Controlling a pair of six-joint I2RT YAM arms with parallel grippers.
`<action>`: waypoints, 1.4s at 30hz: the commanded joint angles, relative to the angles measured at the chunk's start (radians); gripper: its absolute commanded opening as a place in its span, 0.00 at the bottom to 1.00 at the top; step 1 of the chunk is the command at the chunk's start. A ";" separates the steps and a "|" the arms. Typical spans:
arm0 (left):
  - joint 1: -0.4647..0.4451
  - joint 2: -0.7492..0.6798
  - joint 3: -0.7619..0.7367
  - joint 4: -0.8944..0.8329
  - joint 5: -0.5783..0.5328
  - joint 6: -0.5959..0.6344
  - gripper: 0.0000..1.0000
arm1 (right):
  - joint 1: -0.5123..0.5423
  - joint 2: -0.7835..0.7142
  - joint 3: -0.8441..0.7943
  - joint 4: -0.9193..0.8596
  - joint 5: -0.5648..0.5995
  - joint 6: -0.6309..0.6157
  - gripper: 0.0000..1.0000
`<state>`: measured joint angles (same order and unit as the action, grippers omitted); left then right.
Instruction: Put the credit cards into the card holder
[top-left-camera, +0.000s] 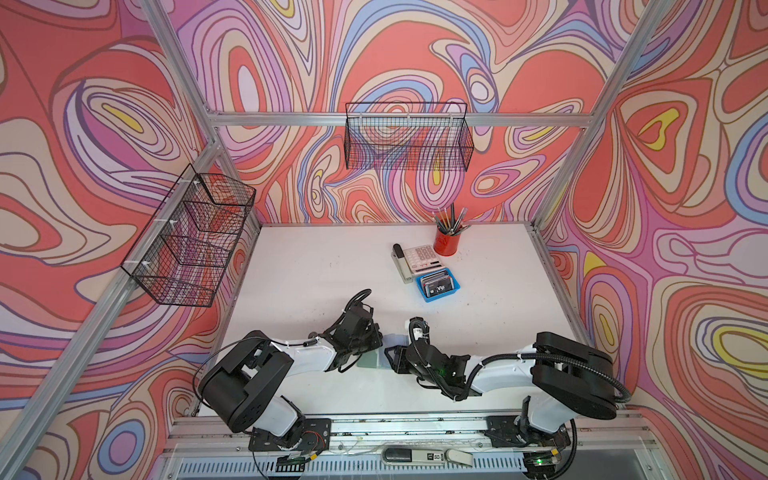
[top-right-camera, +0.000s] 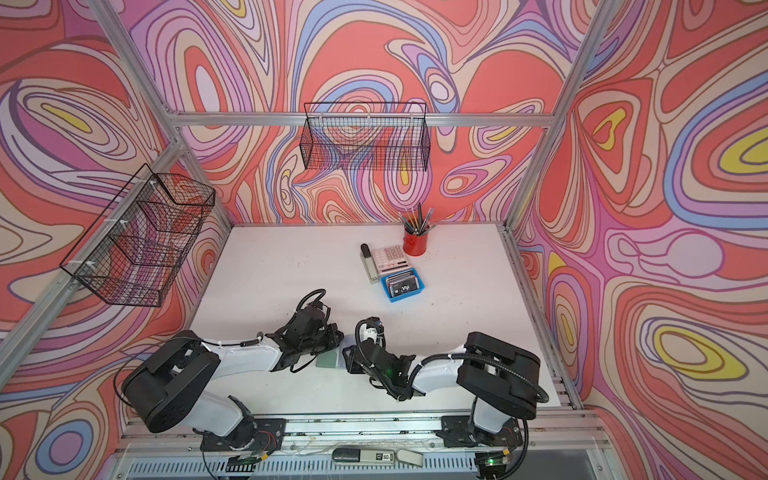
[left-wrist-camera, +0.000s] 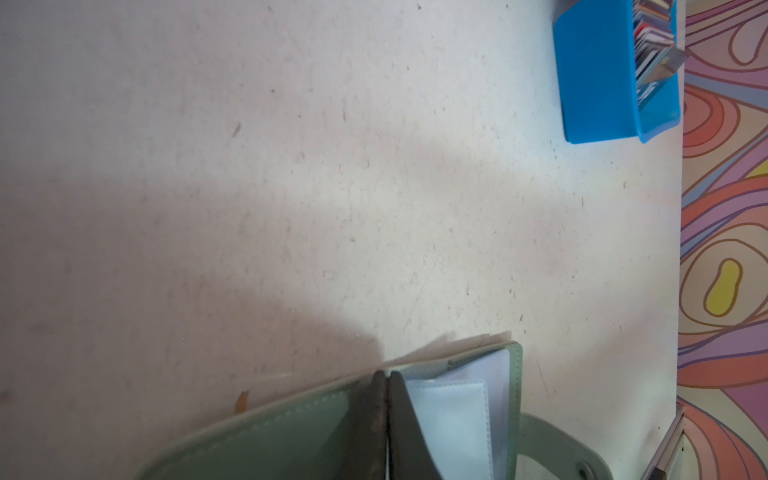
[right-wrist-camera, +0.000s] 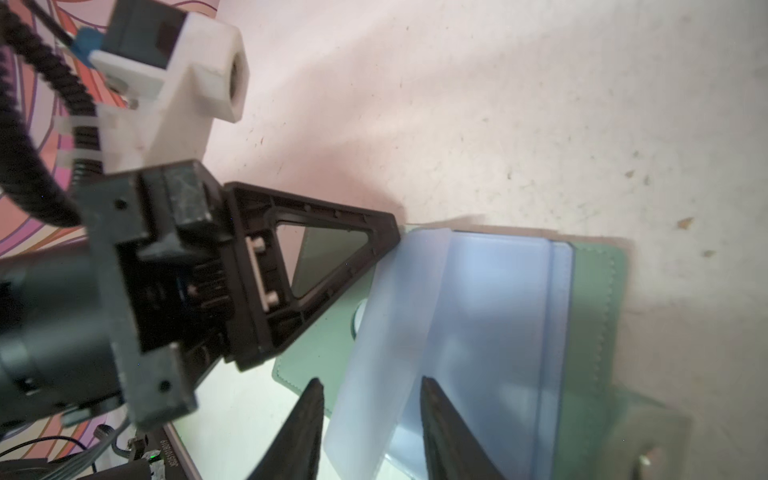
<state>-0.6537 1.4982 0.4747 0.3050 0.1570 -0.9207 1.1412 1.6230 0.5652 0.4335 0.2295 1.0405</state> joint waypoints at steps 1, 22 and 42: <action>-0.003 -0.010 -0.025 -0.050 -0.009 -0.001 0.07 | 0.000 0.019 0.002 0.025 0.010 0.015 0.41; 0.010 -0.245 0.104 -0.325 -0.105 0.068 0.24 | 0.000 0.088 0.104 0.079 -0.031 -0.053 0.42; 0.143 -0.762 -0.018 -0.688 -0.253 0.132 0.40 | 0.000 0.336 0.304 0.088 -0.119 -0.092 0.44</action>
<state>-0.5209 0.7330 0.4751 -0.3199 -0.0799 -0.8036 1.1412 1.9339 0.8474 0.5240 0.1295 0.9512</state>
